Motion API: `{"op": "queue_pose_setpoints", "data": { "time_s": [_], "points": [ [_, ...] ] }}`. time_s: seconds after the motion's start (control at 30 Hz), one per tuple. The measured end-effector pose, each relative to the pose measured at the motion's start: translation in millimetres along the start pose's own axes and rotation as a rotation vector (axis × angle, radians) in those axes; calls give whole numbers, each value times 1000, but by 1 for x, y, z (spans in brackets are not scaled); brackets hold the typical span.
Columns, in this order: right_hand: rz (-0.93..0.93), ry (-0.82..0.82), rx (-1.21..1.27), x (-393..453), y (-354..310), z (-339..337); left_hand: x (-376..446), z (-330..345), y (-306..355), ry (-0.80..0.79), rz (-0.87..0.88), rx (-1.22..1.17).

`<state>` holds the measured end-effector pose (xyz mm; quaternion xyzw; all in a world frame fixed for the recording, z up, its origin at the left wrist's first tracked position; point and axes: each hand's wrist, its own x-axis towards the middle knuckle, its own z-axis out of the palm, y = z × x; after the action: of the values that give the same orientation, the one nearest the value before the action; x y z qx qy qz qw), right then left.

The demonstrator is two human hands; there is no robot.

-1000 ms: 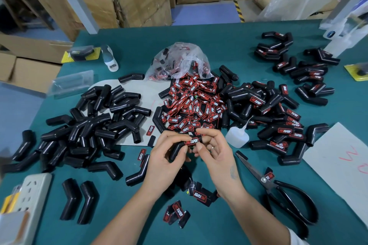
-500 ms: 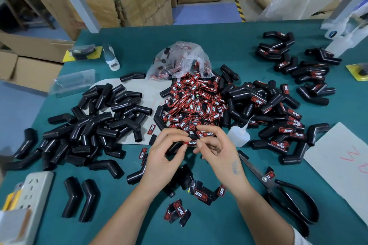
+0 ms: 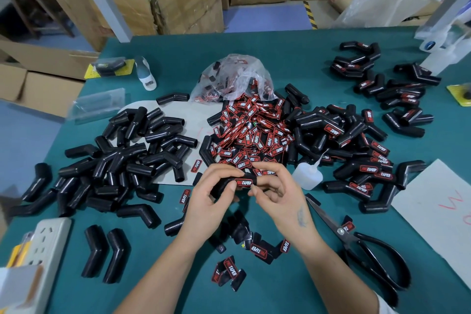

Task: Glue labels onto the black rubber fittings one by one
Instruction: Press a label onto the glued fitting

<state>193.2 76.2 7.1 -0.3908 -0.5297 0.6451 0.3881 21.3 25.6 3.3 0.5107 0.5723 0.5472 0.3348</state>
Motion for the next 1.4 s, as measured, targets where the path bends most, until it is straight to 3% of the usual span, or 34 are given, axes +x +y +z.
{"op": "queue_pose_setpoints", "data": {
  "time_s": [0.17,0.5,1.4],
  "points": [
    [5,-8,-16,1,1,0,-1,0,-5,29,-66,3],
    [17,57,58,-1,4,10,-6,10,5,-15,49,141],
    [-24,36,-35,-2,3,9,-9,12,10,49,-41,76]
  ]
}}
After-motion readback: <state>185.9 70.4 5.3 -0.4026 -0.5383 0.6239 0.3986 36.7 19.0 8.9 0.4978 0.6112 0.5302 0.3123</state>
